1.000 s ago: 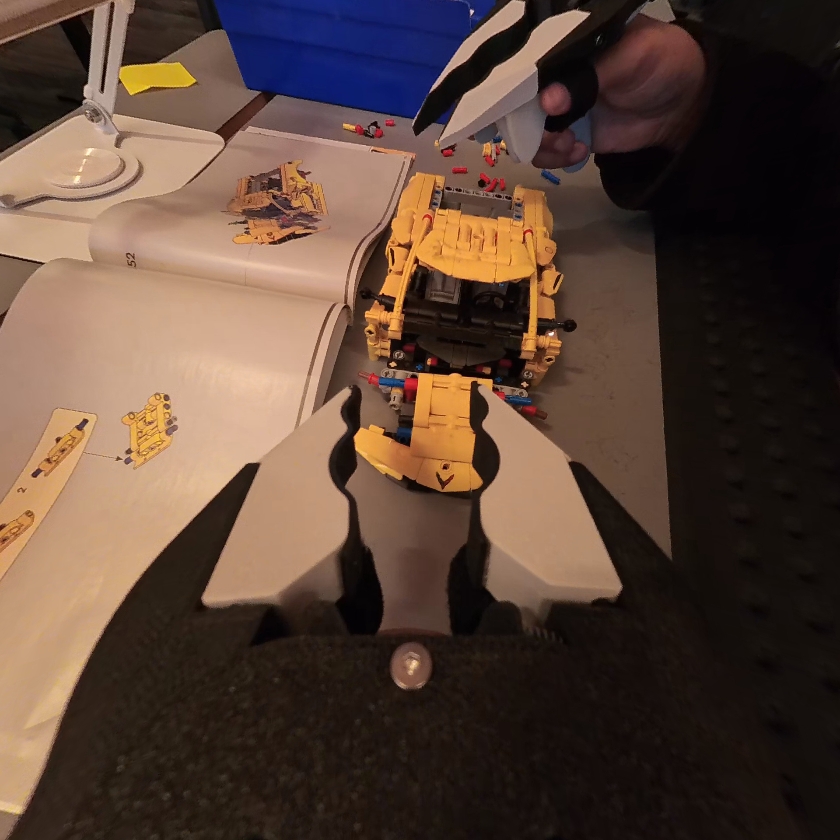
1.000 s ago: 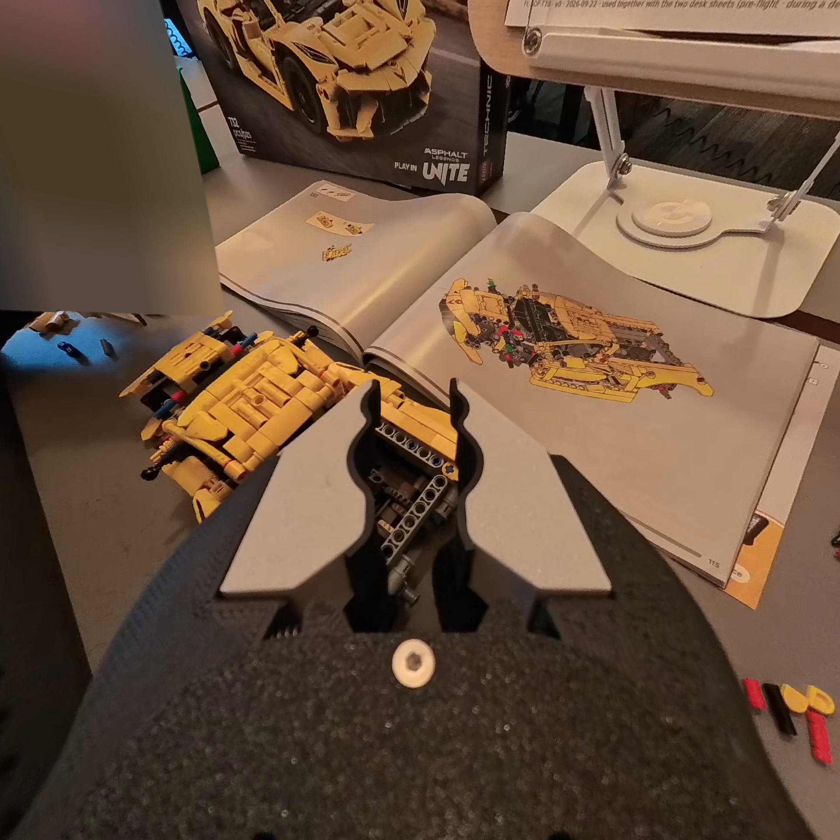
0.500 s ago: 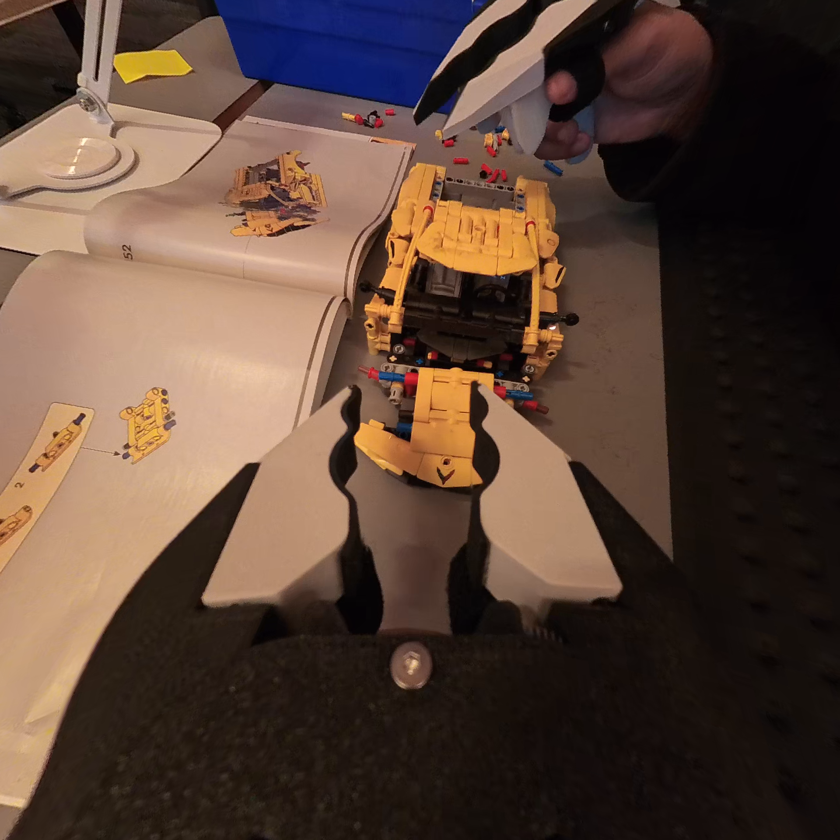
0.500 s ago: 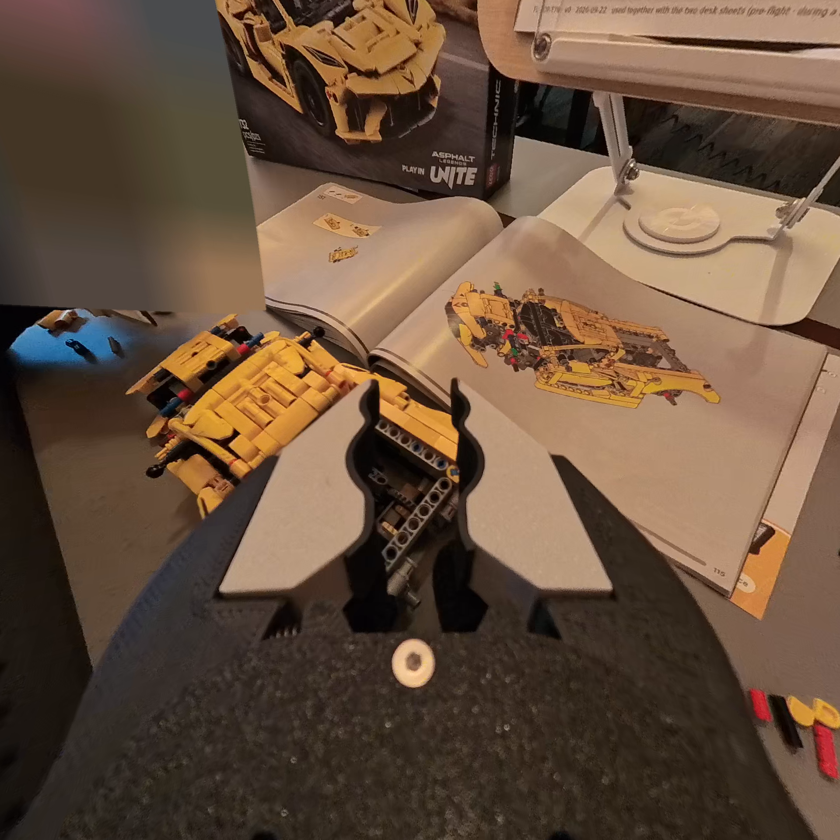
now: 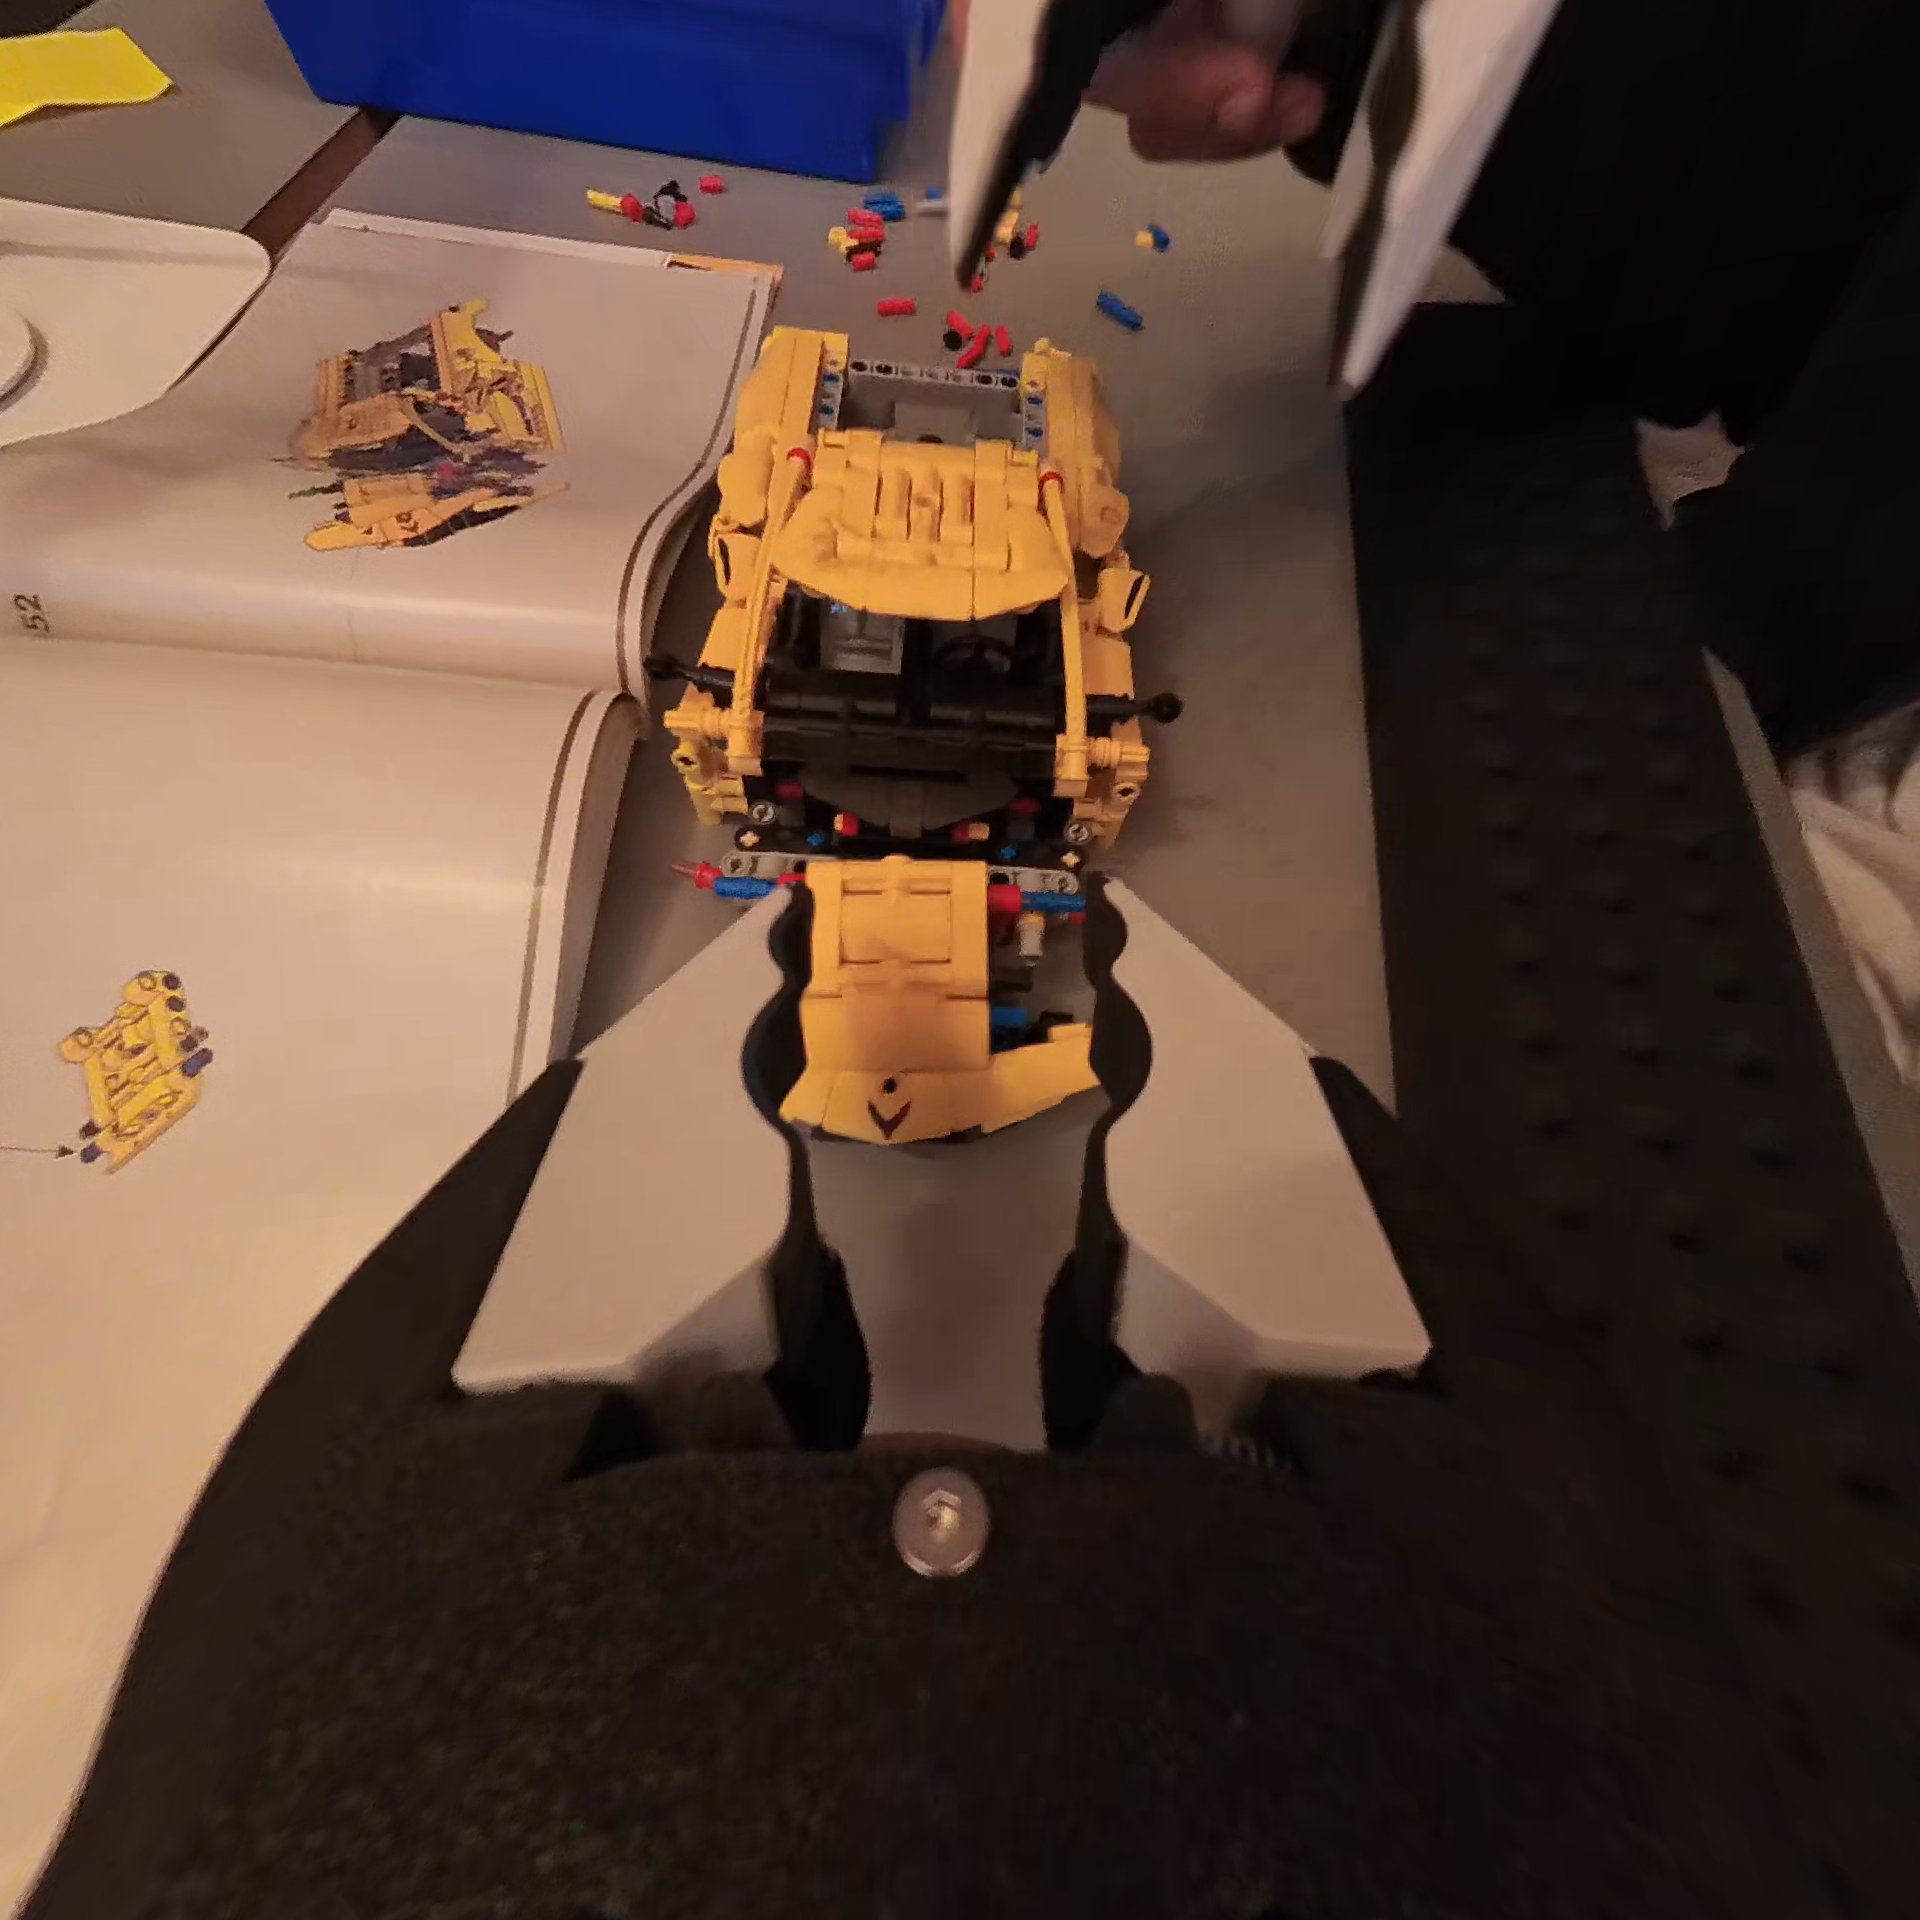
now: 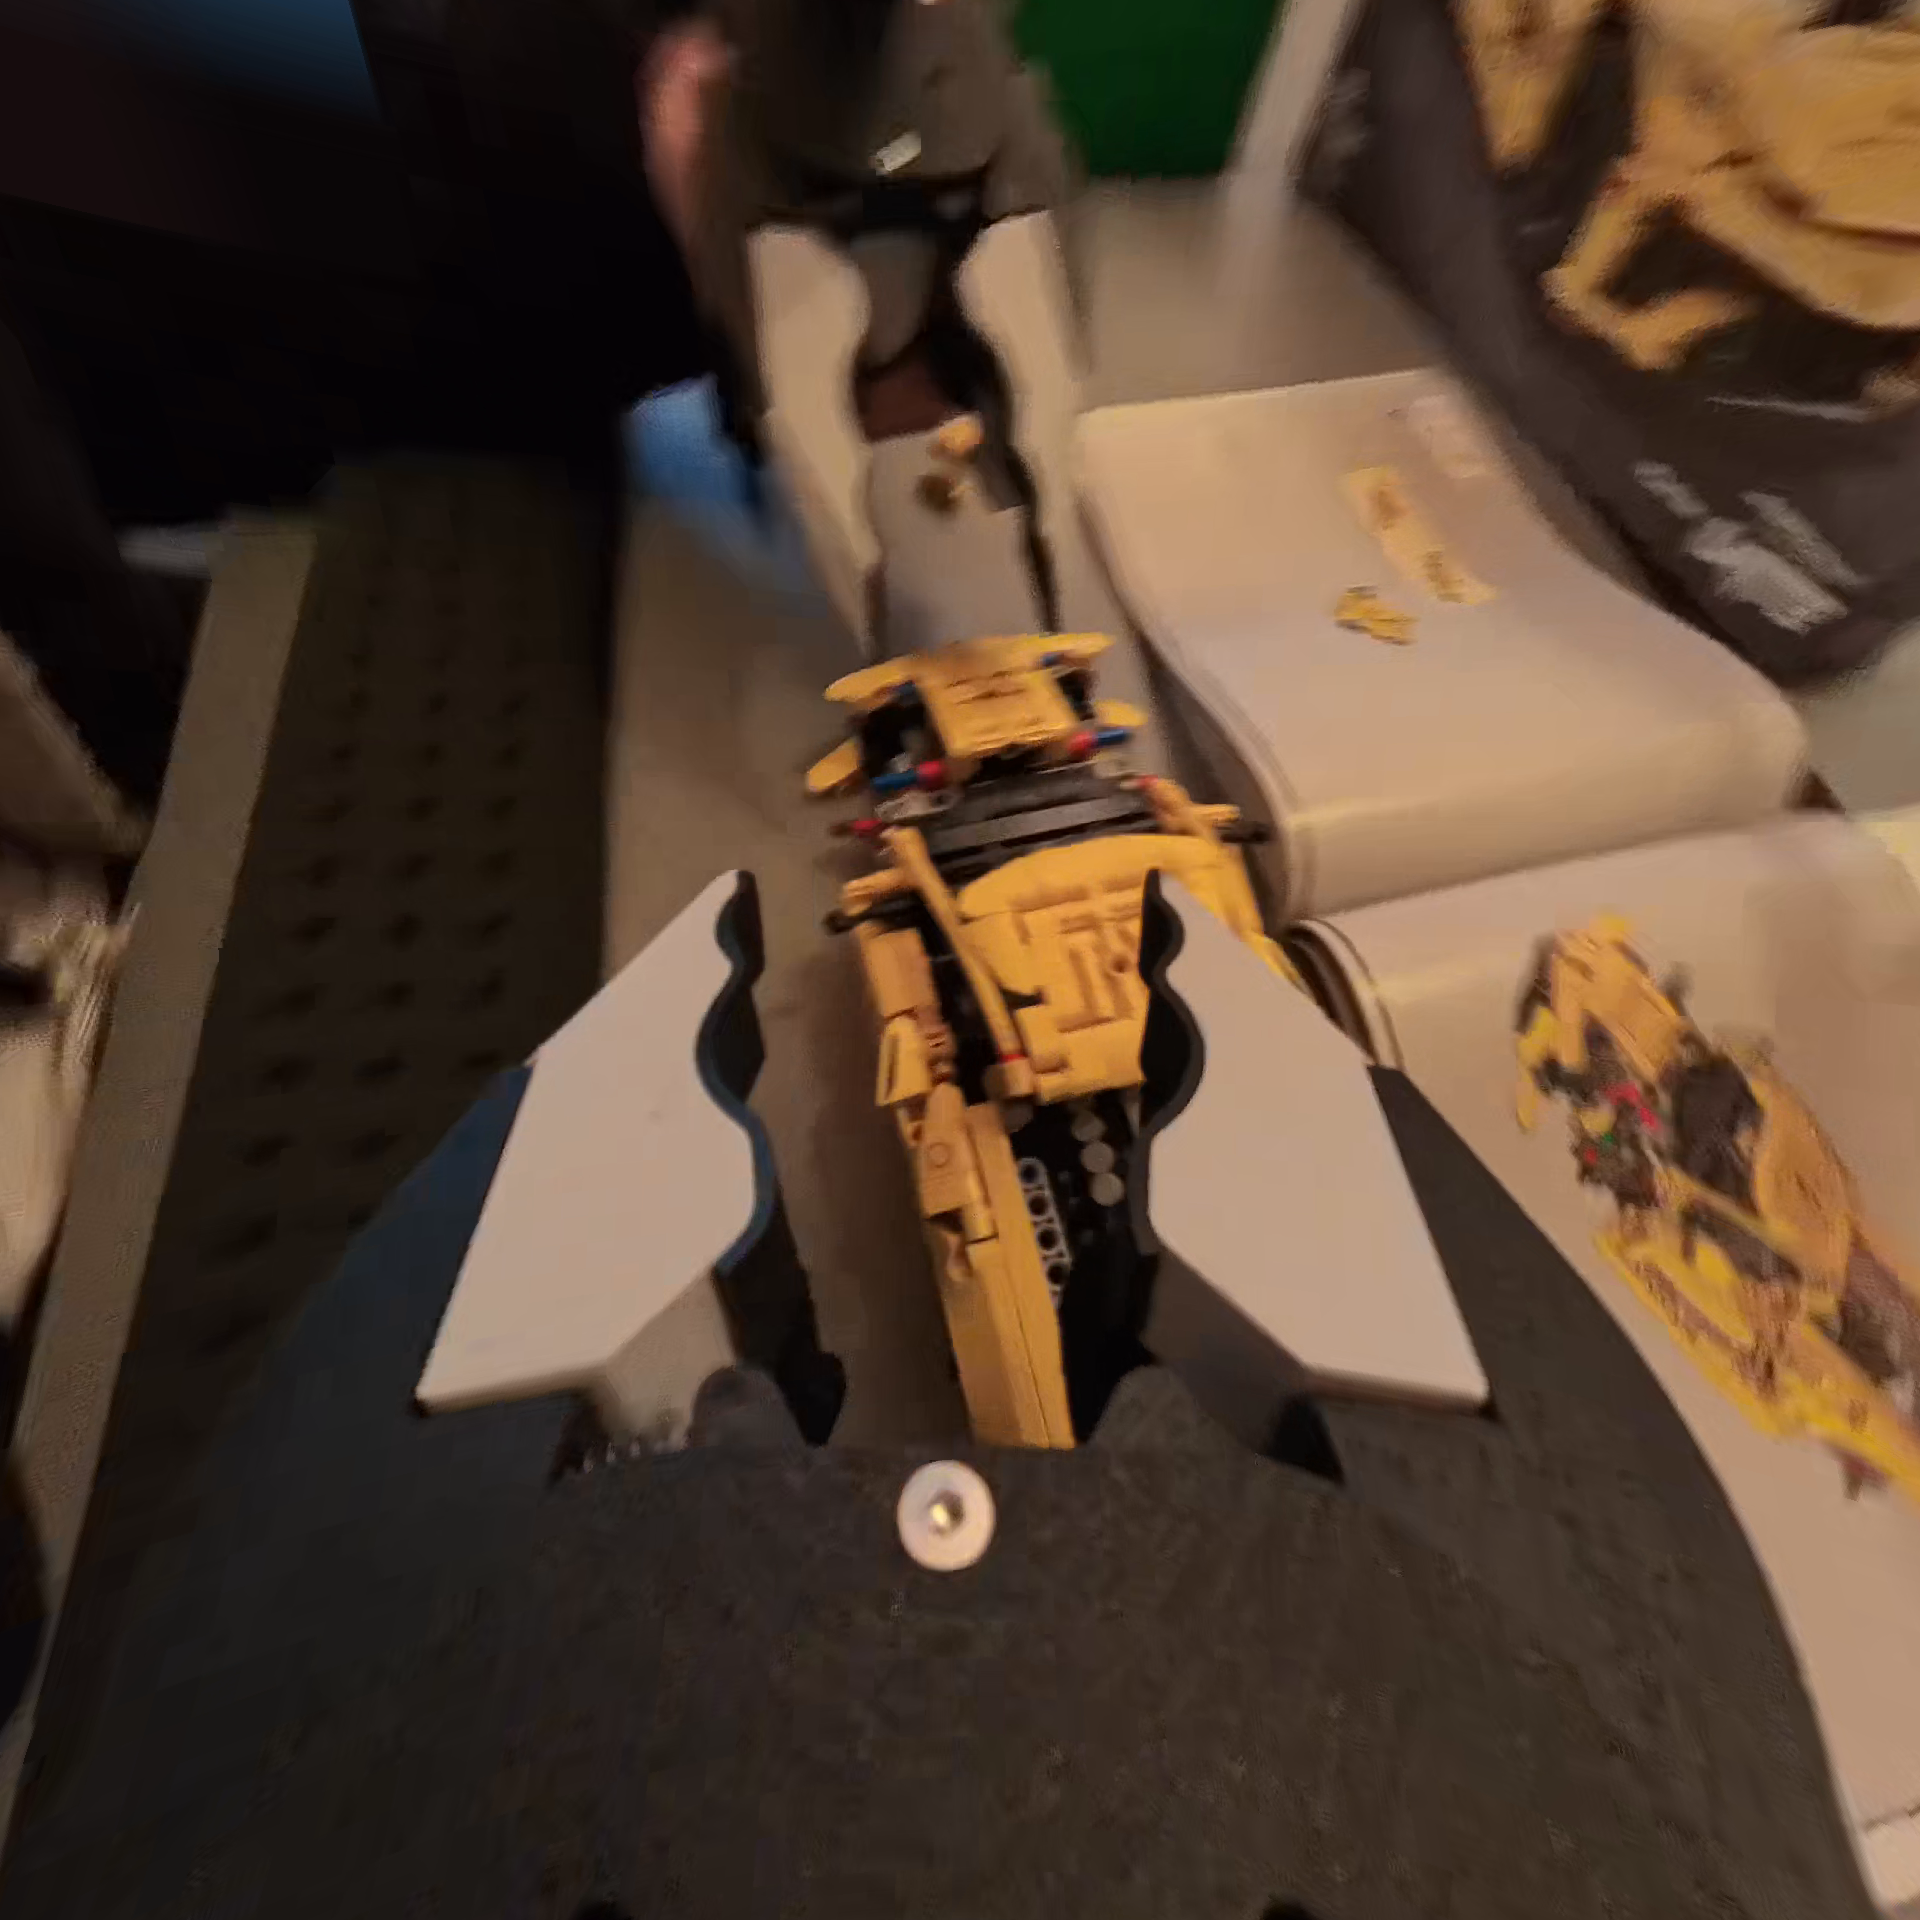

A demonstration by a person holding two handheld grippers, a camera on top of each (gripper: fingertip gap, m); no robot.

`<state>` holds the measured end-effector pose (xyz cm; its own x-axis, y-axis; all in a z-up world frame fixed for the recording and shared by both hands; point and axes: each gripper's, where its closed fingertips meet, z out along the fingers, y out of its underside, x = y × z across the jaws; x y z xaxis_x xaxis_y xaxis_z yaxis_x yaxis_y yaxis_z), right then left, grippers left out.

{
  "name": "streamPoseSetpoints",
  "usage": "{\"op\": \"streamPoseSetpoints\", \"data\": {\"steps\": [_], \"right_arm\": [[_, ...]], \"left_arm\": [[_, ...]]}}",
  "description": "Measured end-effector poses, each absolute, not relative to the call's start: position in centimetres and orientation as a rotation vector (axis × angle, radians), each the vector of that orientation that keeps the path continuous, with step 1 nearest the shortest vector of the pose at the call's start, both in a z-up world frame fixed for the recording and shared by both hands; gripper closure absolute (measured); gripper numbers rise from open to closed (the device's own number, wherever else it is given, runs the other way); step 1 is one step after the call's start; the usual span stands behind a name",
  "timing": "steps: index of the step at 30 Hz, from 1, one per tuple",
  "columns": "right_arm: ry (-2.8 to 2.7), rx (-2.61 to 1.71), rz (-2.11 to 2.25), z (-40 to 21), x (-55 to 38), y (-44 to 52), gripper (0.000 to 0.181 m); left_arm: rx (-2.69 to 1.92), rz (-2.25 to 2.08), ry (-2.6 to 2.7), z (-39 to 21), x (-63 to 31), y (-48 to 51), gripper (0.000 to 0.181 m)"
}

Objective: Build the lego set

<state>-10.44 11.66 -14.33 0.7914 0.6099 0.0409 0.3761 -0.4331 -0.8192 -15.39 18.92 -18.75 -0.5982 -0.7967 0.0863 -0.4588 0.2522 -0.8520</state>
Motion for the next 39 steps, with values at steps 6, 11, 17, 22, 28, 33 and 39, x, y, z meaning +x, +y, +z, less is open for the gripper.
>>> {"op": "streamPoseSetpoints", "data": {"steps": [6,11,17,22,28,33,39], "right_arm": [[-1.047,-2.179,0.383,-14.4,-13.1,14.8,0.109],[-1.169,-2.282,0.178,-17.2,-12.8,18.4,0.094],[-1.207,-2.387,0.314,-20.1,-13.9,18.4,0.077],[-1.223,-2.435,0.299,-20.8,-13.0,19.5,0.074],[-1.315,-2.458,0.221,-21.5,-13.7,20.8,0.07],[-1.337,-2.495,0.139,-23.0,-13.6,19.9,0.065],[-1.308,-2.566,0.208,-24.3,-14.0,19.7,0.069]], "left_arm": [[-1.147,-1.255,2.119,-18.5,-14.9,19.7,0.128],[-1.165,-1.2,2.119,-19.2,-14.6,20.7,0.128],[-1.12,-1.166,2.181,-19.7,-14.4,19.4,0.125],[-1.141,-1.111,2.225,-20.7,-14.4,19.4,0.125],[-1.175,-1.107,2.236,-21.1,-14.3,19.7,0.125],[-1.201,-1.072,2.28,-22.2,-14.5,19.7,0.126],[-1.196,-1.069,2.281,-22.2,-14.5,19.8,0.128]]}}
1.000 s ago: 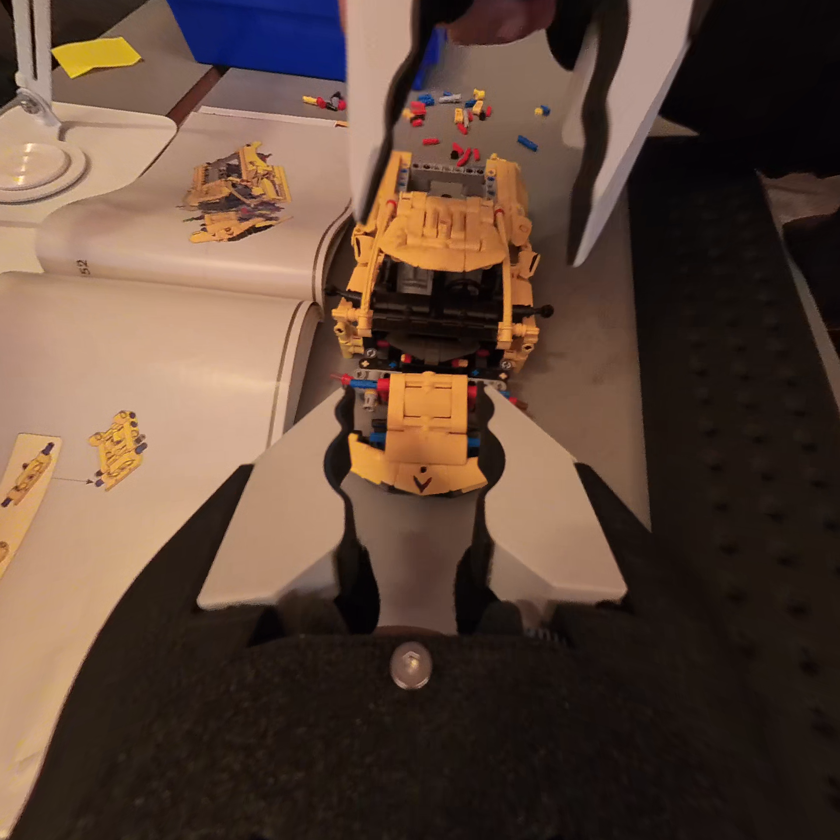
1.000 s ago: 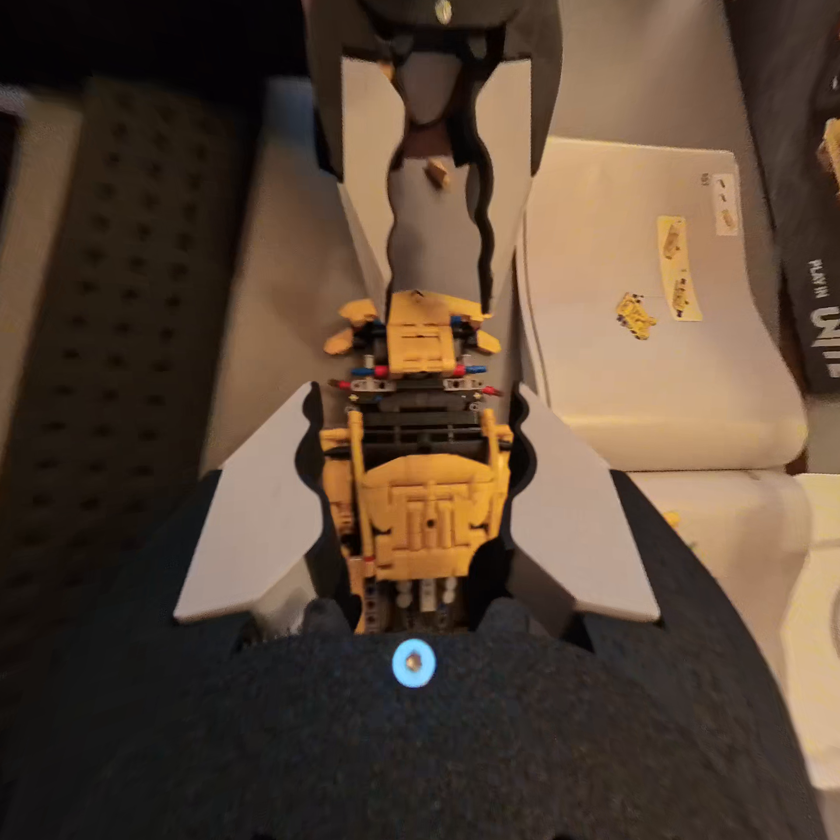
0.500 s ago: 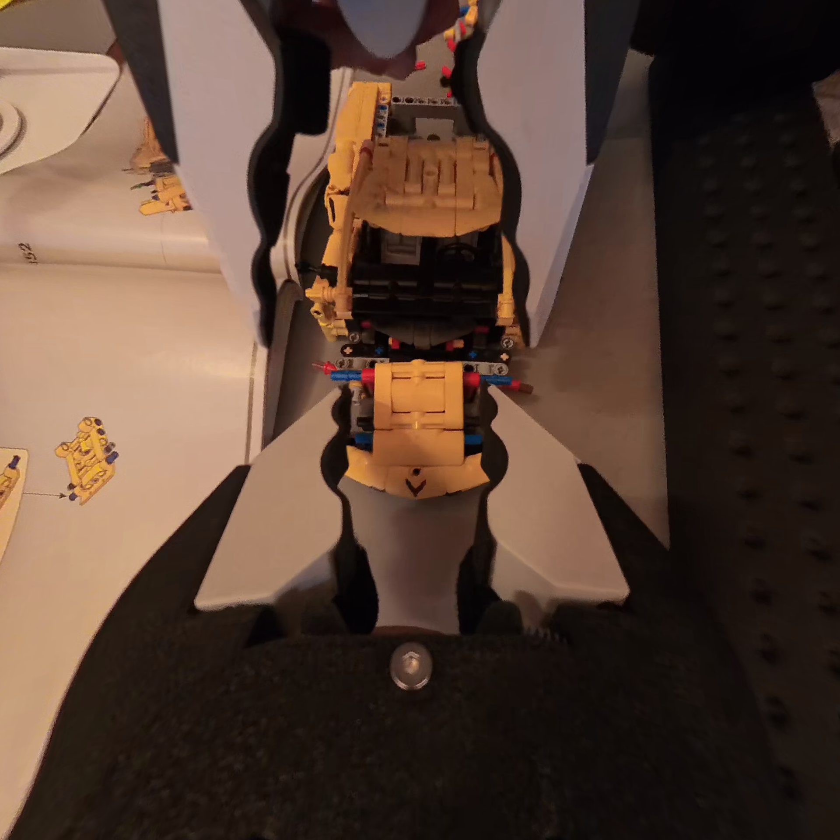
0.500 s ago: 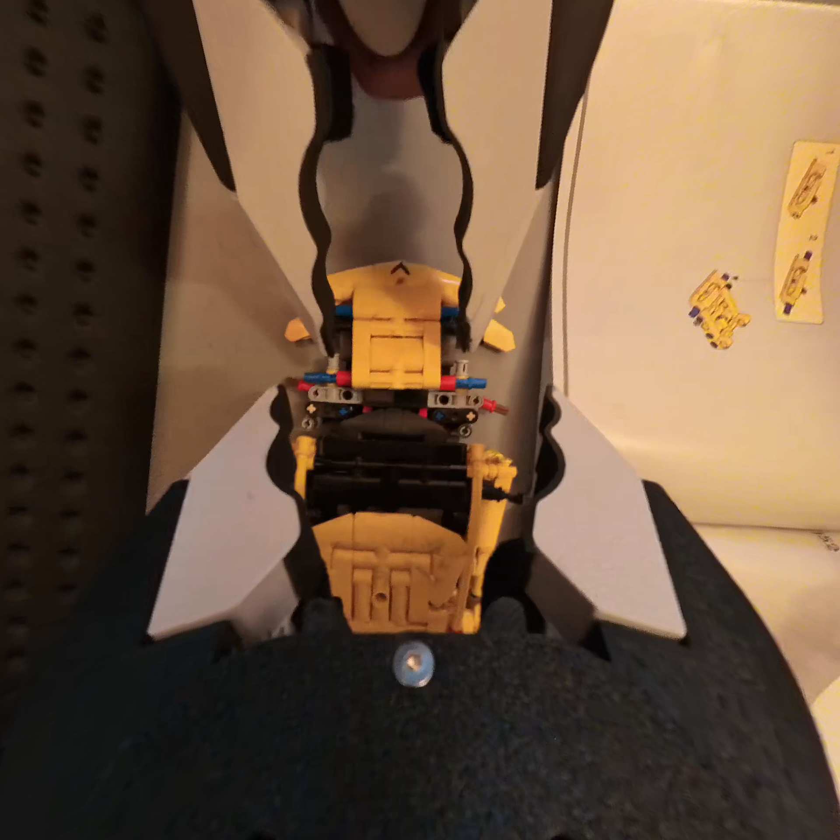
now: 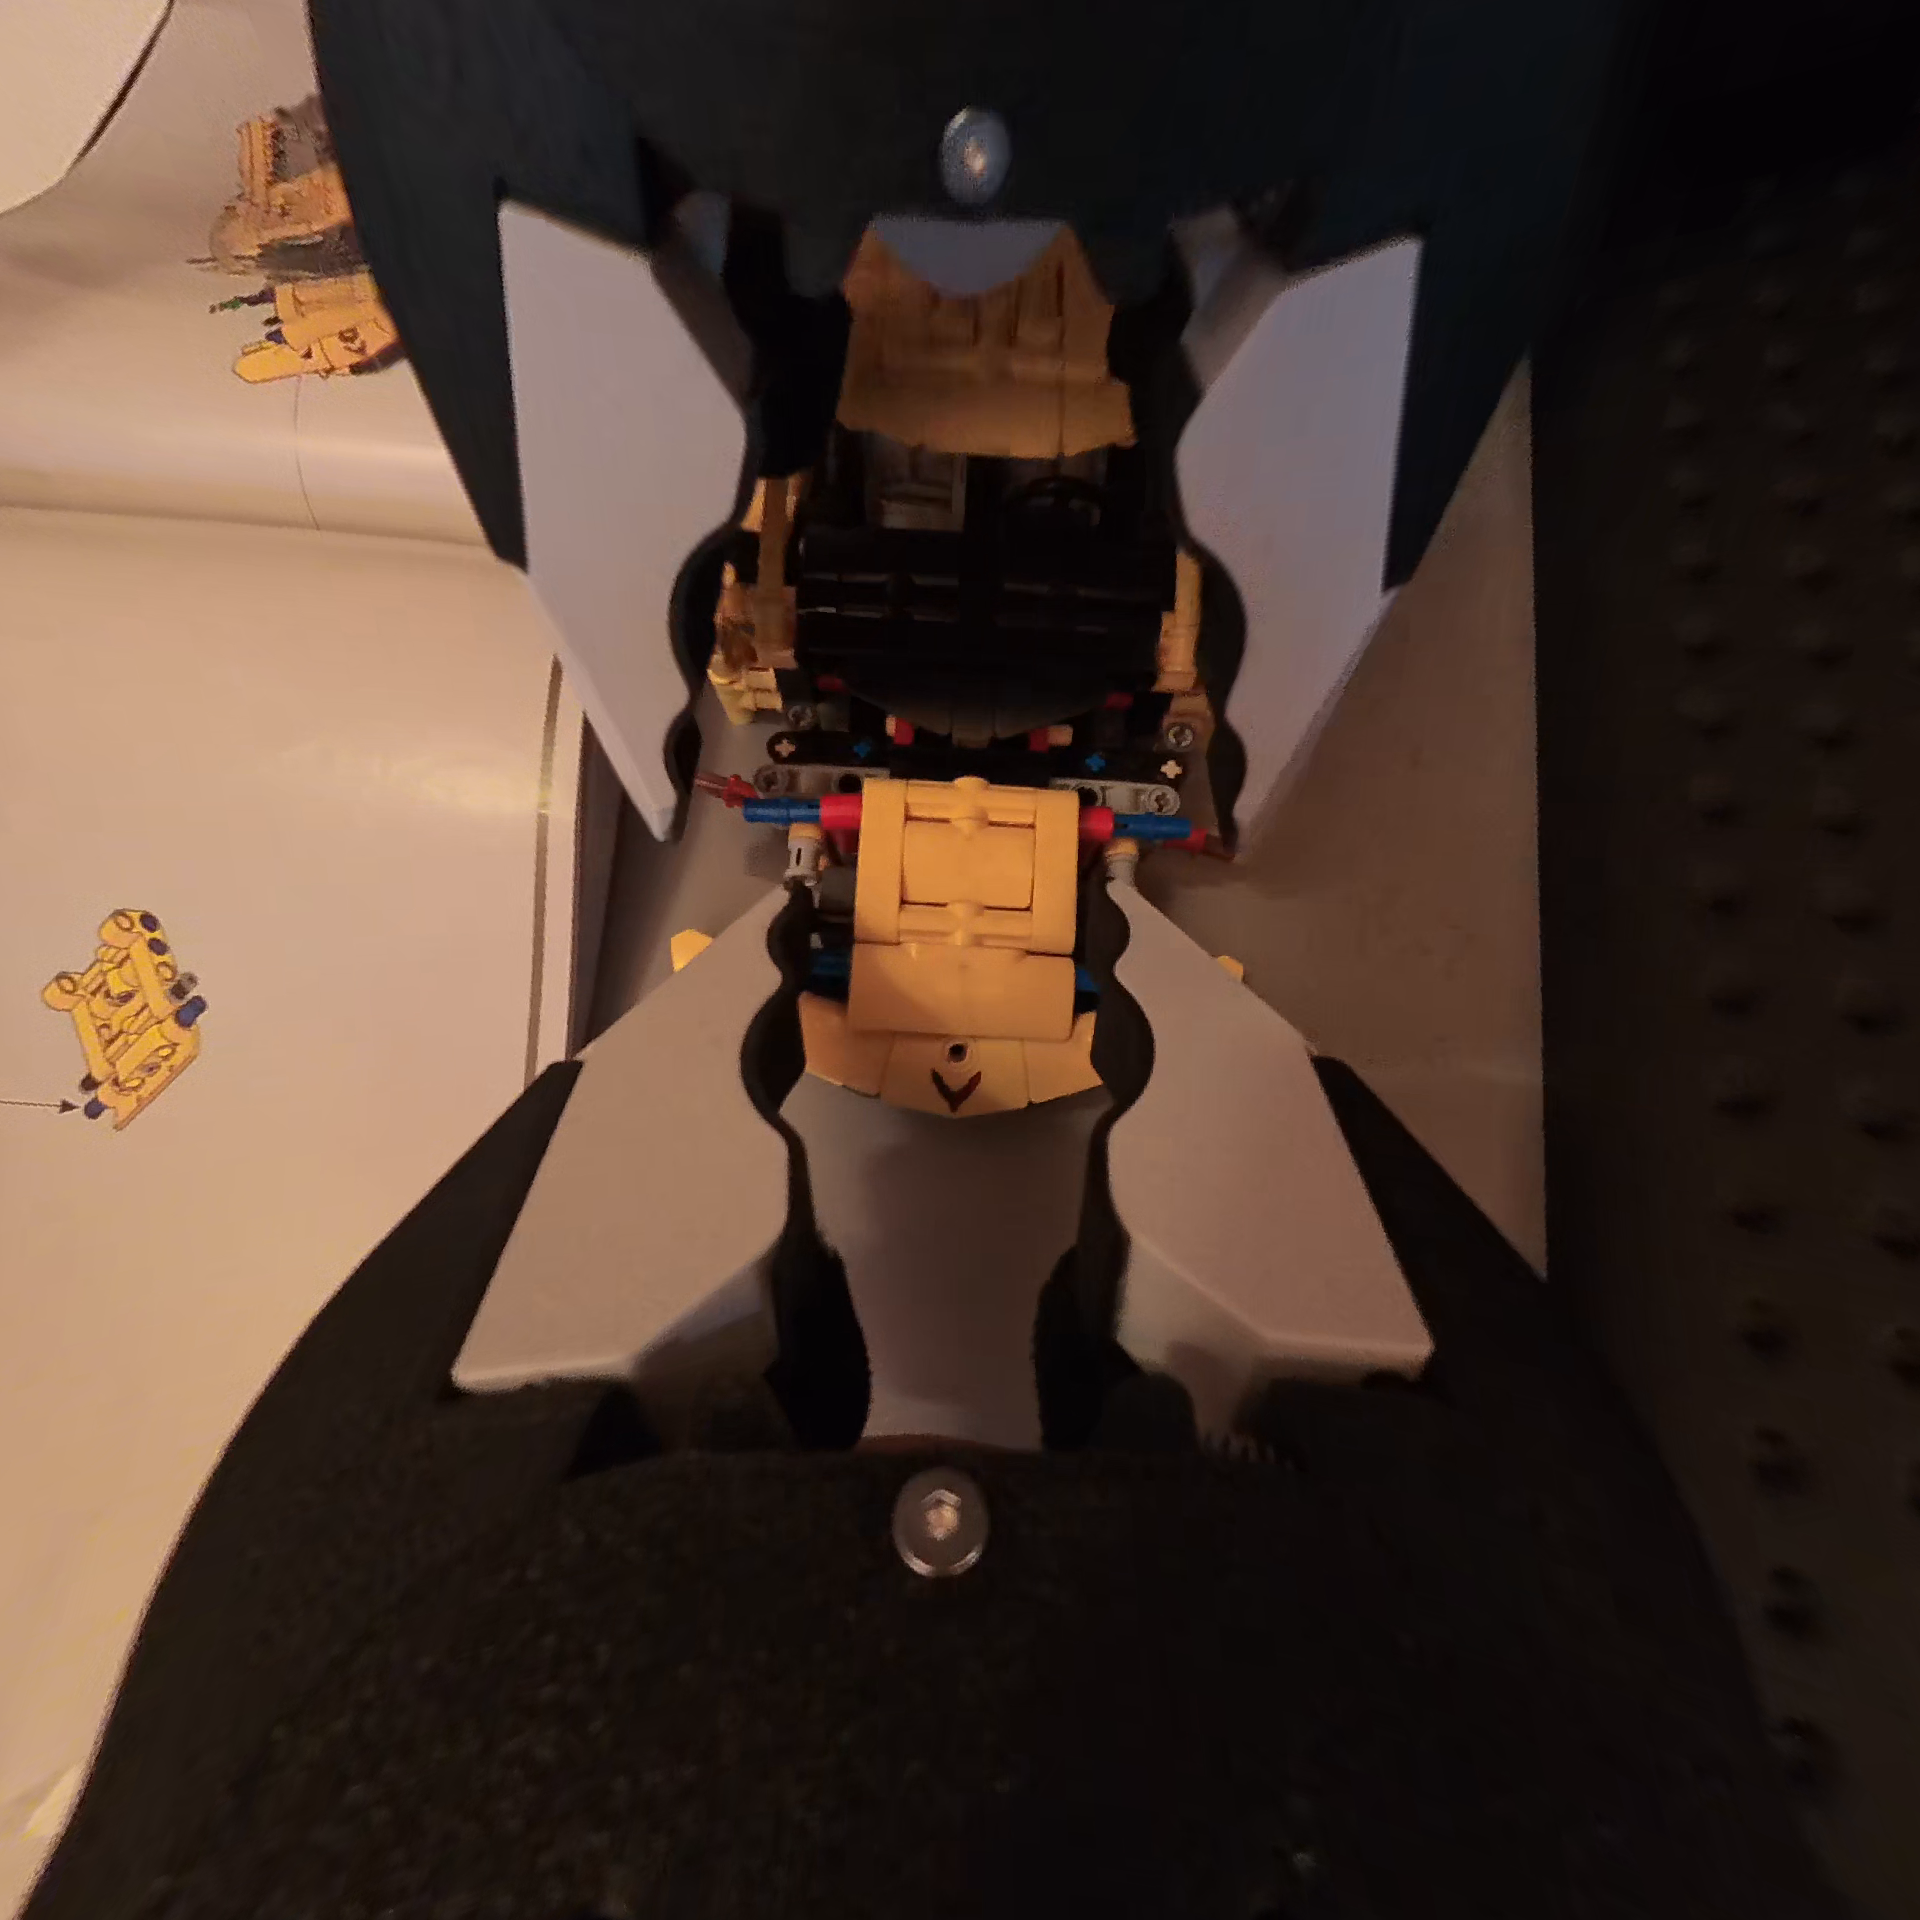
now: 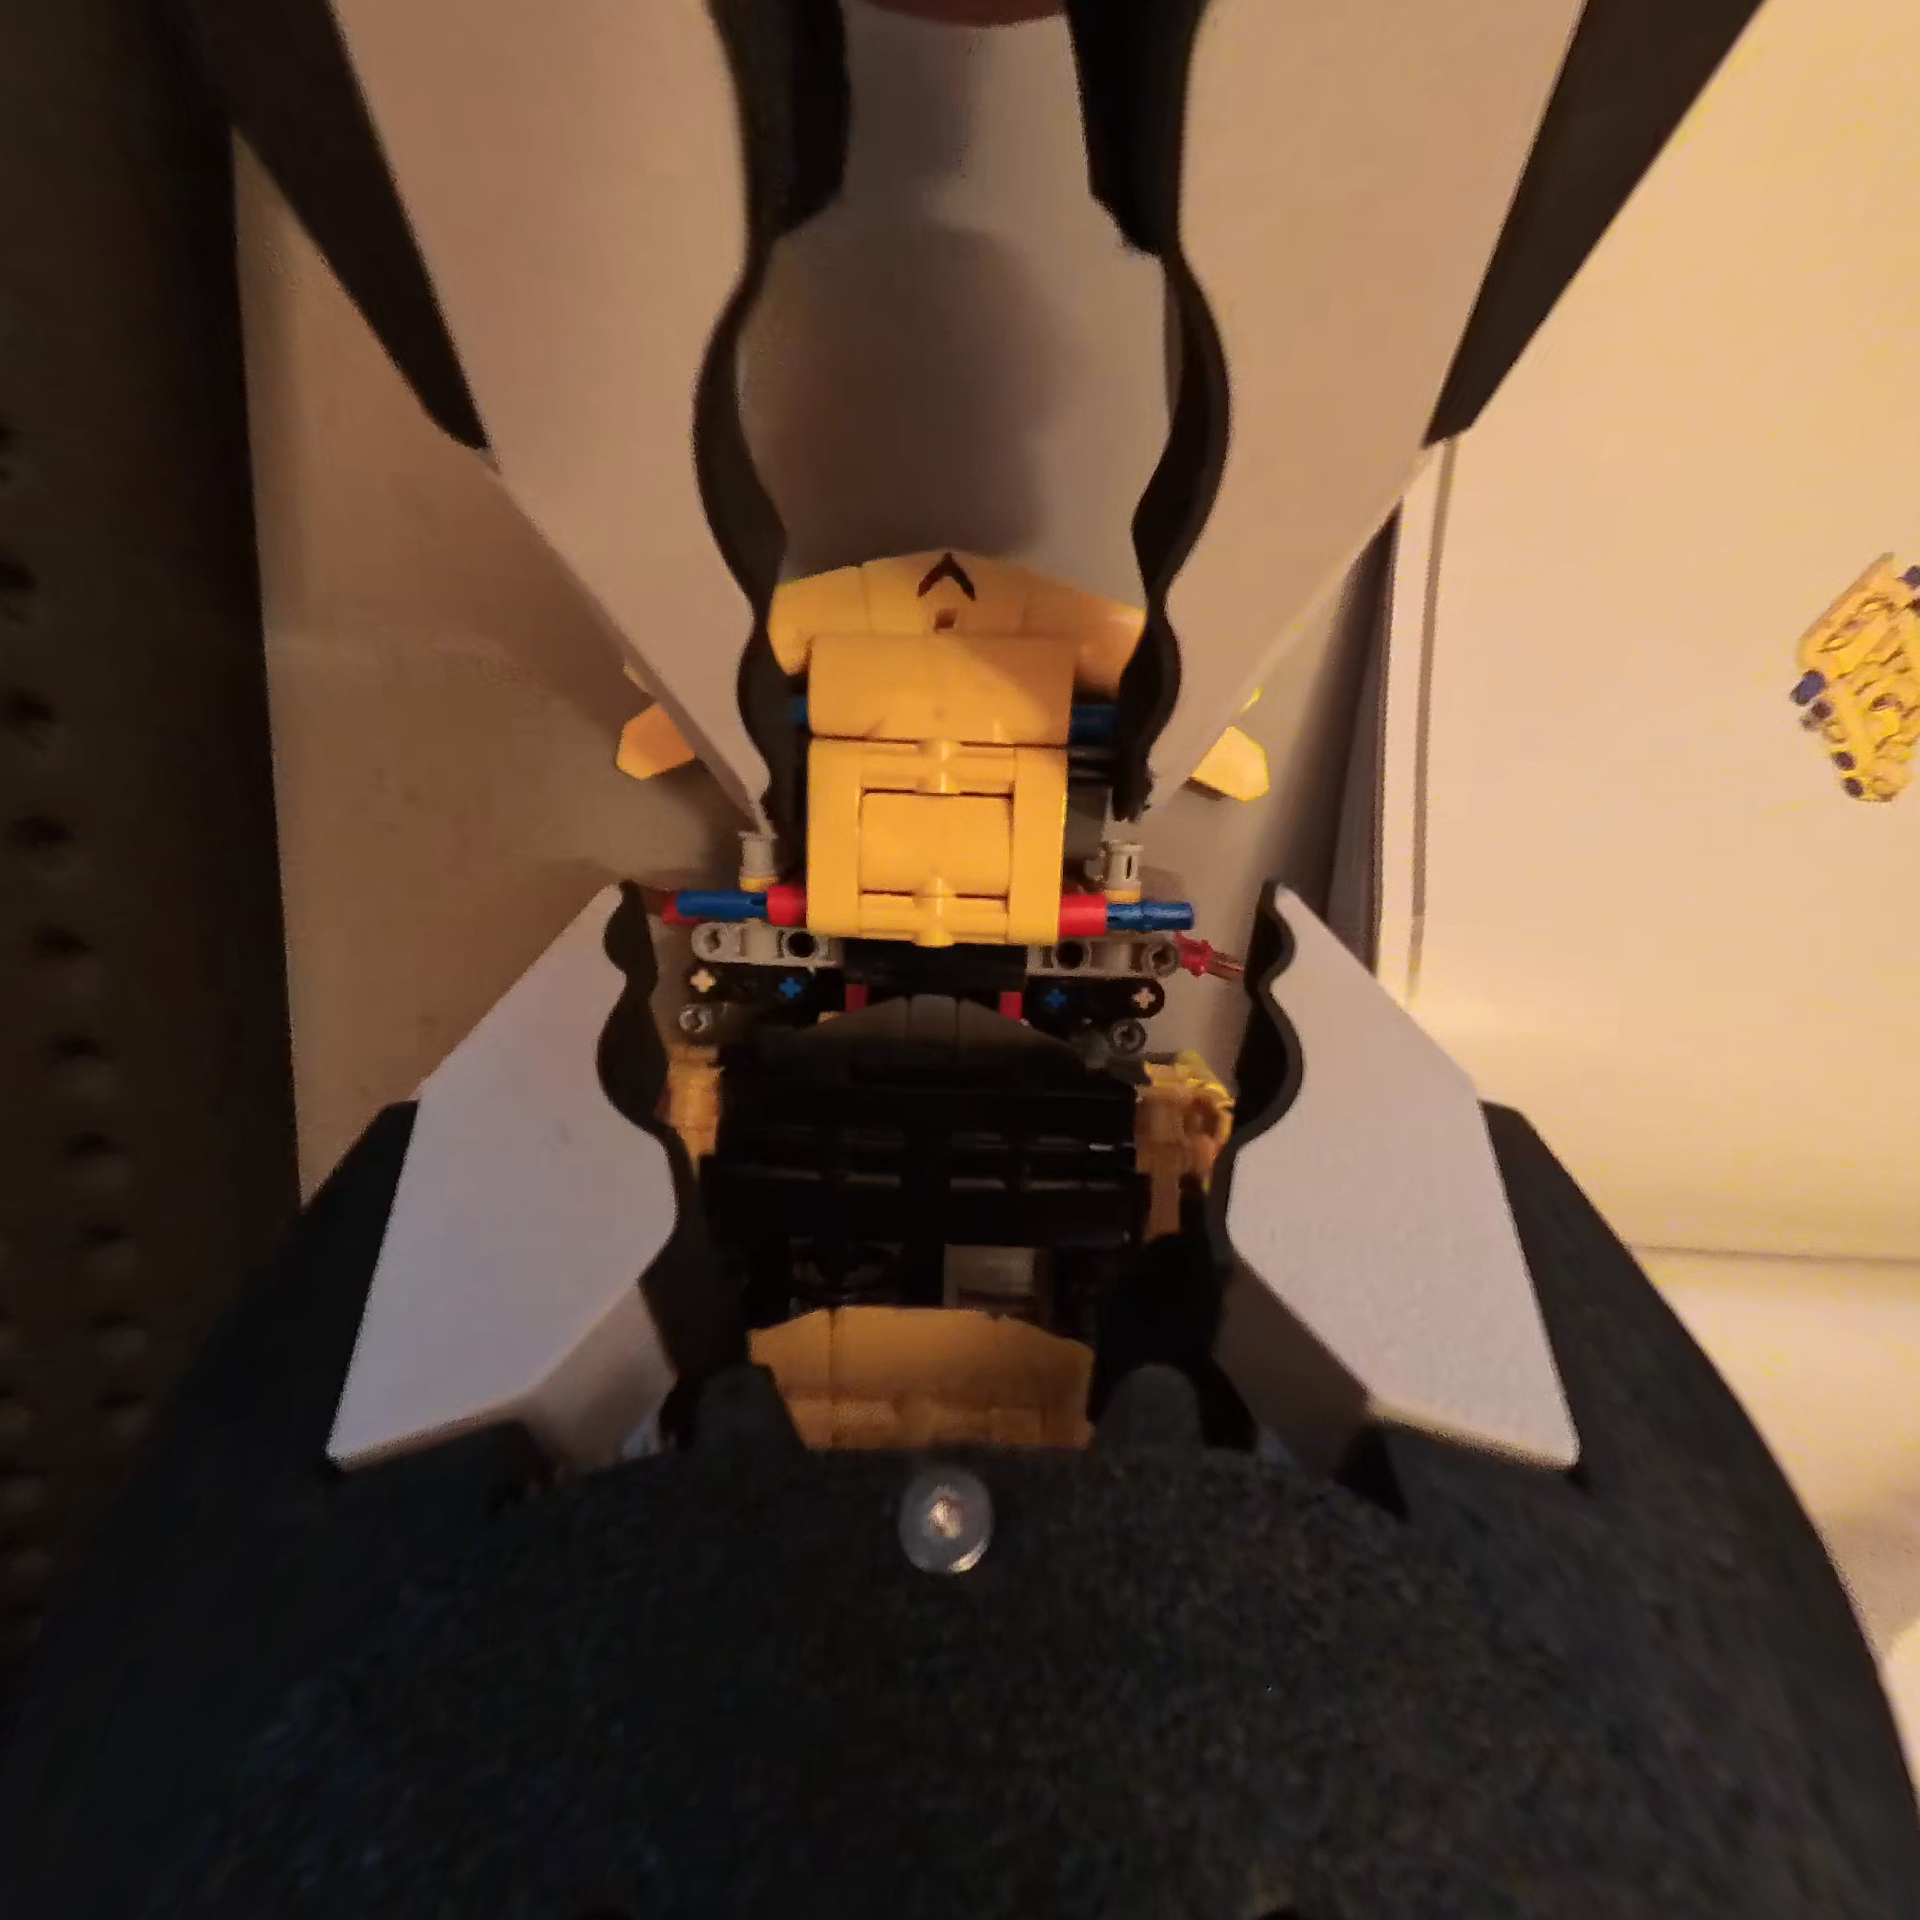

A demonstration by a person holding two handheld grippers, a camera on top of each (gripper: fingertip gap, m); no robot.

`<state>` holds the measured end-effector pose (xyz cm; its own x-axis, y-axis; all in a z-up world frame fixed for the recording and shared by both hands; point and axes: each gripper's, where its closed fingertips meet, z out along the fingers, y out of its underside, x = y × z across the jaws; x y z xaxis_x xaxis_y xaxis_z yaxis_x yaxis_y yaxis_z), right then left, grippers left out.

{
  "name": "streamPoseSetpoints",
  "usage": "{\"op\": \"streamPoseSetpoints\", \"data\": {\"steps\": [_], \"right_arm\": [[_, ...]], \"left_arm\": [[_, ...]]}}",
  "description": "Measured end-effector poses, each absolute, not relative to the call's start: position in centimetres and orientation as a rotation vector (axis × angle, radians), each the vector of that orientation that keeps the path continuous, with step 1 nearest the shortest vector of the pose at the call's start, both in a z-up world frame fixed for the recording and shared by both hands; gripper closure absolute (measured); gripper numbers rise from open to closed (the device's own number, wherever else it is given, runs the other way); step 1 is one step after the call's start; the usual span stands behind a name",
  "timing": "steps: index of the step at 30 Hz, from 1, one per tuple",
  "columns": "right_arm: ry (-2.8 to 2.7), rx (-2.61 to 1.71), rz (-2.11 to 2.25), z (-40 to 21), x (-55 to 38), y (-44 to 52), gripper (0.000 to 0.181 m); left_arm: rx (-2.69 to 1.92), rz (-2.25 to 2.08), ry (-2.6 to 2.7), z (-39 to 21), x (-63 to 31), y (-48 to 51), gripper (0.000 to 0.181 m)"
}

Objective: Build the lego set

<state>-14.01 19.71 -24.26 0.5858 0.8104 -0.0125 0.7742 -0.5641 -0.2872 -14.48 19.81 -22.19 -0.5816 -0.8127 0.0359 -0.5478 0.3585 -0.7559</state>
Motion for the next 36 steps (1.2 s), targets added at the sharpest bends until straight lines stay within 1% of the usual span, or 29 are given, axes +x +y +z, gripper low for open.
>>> {"op": "streamPoseSetpoints", "data": {"steps": [4,7,12,20,32,34,36], "right_arm": [[-1.286,-2.612,0.295,-24.7,-14.2,19.4,0.071],[-1.29,-2.588,0.322,-24.3,-14.4,19.4,0.081],[-1.239,-2.573,0.38,-23.7,-14.5,19.7,0.088],[-1.255,-2.532,0.357,-23.3,-14.6,19.6,0.088],[-1.175,-2.526,0.33,-23.1,-14.4,19.8,0.094],[-1.132,-2.554,0.292,-23.0,-13.9,20.2,0.114],[-1.172,-2.522,0.298,-23.0,-14.1,20.1,0.114]], "left_arm": [[-1.191,-1.057,2.284,-22.2,-14.5,19.9,0.129],[-1.2,-1.071,2.283,-22.2,-14.5,19.9,0.129],[-1.216,-1.095,2.279,-22.2,-14.6,19.9,0.129],[-1.213,-1.109,2.274,-22.2,-14.6,19.8,0.129],[-1.216,-1.132,2.269,-22.2,-14.6,19.8,0.129],[-1.219,-1.163,2.272,-22.1,-14.7,19.5,0.129],[-1.203,-1.159,2.286,-22.1,-14.8,19.3,0.129]]}}
